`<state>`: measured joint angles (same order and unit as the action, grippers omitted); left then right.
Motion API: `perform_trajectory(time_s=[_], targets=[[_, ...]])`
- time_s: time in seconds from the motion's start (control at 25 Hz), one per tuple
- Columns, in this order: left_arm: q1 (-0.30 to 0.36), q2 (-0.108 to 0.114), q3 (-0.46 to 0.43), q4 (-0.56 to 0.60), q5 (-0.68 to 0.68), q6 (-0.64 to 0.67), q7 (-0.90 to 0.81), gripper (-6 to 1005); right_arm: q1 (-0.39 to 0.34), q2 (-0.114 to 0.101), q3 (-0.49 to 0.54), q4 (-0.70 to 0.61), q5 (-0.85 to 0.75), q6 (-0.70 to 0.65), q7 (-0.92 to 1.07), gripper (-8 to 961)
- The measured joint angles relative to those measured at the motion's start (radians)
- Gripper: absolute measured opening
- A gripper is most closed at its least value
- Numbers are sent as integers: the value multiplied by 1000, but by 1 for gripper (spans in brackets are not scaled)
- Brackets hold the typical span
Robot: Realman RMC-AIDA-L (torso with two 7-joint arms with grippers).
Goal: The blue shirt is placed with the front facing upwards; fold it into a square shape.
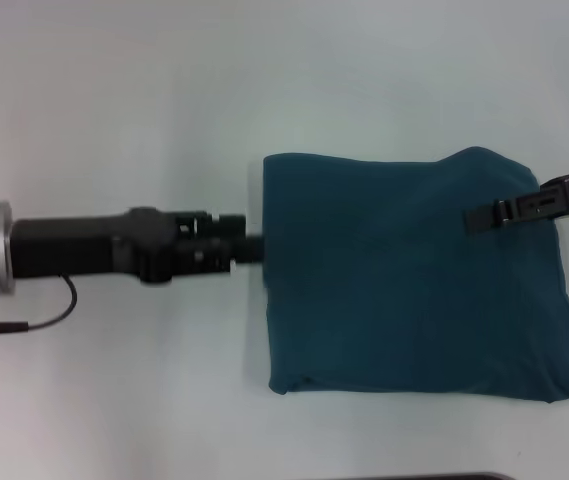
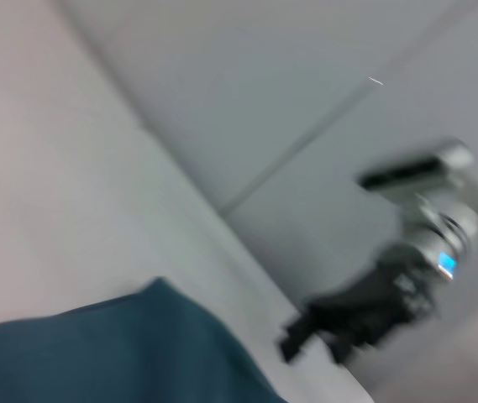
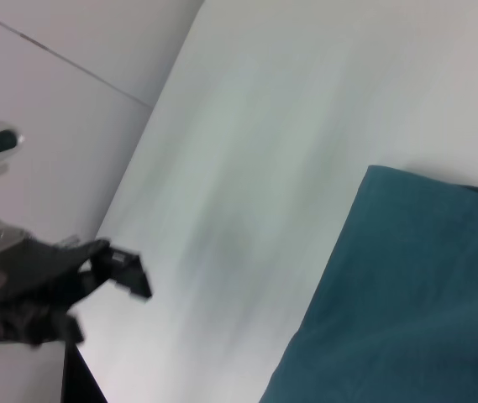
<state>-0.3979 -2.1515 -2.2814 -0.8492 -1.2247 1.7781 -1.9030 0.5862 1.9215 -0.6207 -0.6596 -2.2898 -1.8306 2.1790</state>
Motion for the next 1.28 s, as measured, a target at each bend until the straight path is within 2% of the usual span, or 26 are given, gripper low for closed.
perform_trajectory(time_s=[0.28,0.52,0.64,0.8,0.92,1.08,1.28], targets=[[3,2,-9,29,19,63,89,601,10,0,9,0,1,0,7,555],[-11,-3,-4,73,48,33,65,622,16,0,11,0,1,2,8,555],[-37,-4,5,70,106,-3,-77,632,22,-1,12,0,1,1,15,555],[-94,-4,13,89,191,-54,-420,770,29,-3,6,-2,-2,0,21,555],[-120,-10,29,100,217,-96,-512,842,31,-3,3,-2,-4,3,21,555],[-158,-8,62,146,236,-181,-576,917,31,-4,3,-3,-4,5,20,555],[-181,1,67,199,252,-294,-622,908,28,-4,4,-3,-5,5,19,555]])
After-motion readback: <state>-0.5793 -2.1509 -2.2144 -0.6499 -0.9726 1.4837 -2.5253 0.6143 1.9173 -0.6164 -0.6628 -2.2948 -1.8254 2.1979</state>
